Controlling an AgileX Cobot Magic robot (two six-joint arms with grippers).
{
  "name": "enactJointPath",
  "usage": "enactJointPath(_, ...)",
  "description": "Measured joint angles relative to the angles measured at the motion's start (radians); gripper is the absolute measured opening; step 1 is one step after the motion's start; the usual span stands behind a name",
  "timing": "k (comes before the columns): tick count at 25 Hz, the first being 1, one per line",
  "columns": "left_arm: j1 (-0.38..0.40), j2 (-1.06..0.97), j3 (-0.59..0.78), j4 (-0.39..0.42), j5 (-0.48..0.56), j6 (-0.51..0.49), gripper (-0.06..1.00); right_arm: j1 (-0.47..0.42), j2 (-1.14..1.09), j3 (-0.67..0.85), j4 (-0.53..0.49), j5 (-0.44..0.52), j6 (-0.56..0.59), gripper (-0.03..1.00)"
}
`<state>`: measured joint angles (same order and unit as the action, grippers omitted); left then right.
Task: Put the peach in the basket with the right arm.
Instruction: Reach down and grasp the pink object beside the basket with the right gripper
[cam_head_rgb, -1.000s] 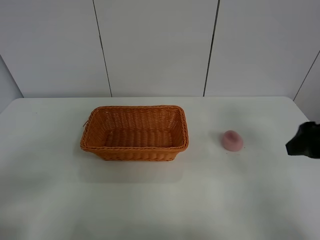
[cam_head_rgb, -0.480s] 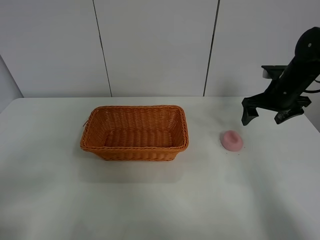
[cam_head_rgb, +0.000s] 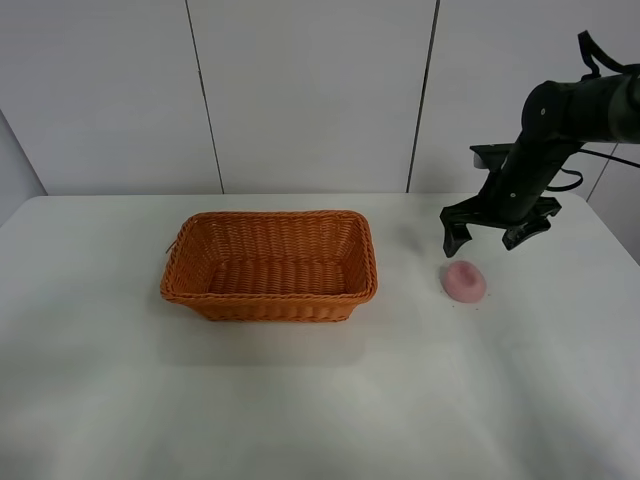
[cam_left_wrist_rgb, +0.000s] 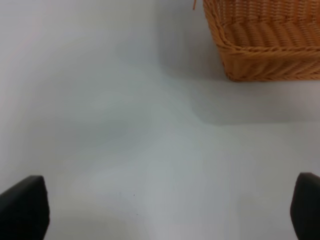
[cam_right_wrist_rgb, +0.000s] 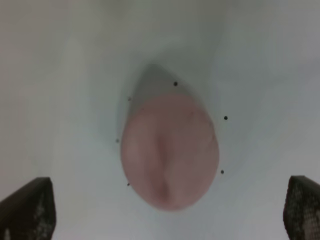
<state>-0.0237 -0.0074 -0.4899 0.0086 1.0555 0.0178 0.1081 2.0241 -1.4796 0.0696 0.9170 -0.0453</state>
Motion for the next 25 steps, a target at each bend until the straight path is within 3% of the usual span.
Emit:
enactJointPath(15,0.0,0.0,0.0,0.0,0.0,0.0,0.99,0.0,0.183,0.0,0.011,-0.078,0.004,0.67)
enactJointPath(18,0.0,0.0,0.0,0.0,0.0,0.0,0.99,0.0,0.183,0.0,0.011,-0.081,0.004,0.51)
enactJointPath(22,0.0,0.0,0.0,0.0,0.0,0.0,0.99,0.0,0.181,-0.002,0.012,-0.076,0.007,0.1)
enactJointPath(25,0.0,0.0,0.0,0.0,0.0,0.0,0.99,0.0,0.167,-0.007,0.012,-0.06,0.008,0.0)
